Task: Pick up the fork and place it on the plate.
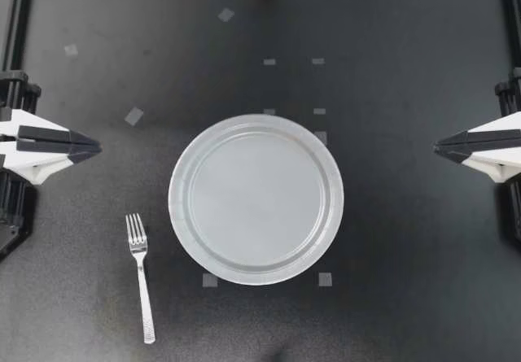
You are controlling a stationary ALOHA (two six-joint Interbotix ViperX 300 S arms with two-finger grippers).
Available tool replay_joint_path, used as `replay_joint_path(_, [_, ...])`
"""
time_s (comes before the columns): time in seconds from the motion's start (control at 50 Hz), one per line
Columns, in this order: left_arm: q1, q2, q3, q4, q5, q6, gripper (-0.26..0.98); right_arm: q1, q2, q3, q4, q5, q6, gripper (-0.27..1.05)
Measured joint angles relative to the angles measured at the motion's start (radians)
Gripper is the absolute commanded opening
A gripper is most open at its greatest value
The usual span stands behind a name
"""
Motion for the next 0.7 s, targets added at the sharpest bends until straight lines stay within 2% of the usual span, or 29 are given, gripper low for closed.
replay_joint_path(0.12, [-0.008, -0.025, 0.037, -0.005, -0.002, -0.005, -0.01, -0.002, -0.011, 0.032, 0.002, -0.002, -0.005, -0.03])
replay_joint_path(0.26, [-0.011, -0.046, 0.041, -0.034, 0.0, -0.026, -0.01, -0.002, -0.063, 0.061, 0.002, -0.009, 0.002, -0.03])
replay_joint_path(0.36, [-0.012, -0.054, 0.035, -0.089, 0.038, -0.057, -0.01, -0.002, -0.1, 0.074, 0.002, -0.017, 0.002, -0.03])
replay_joint_path(0.42, [-0.011, -0.054, 0.005, -0.132, 0.114, -0.078, -0.01, -0.002, -0.107, 0.075, 0.002, -0.02, 0.003, -0.04])
replay_joint_path(0.5, [-0.012, -0.052, -0.054, -0.147, 0.253, -0.074, -0.01, -0.002, -0.104, 0.075, 0.002, -0.02, 0.003, -0.03])
replay_joint_path(0.7, [-0.012, -0.034, -0.23, -0.107, 0.655, 0.003, 0.0, -0.003, -0.051, 0.077, 0.002, -0.02, -0.003, -0.03])
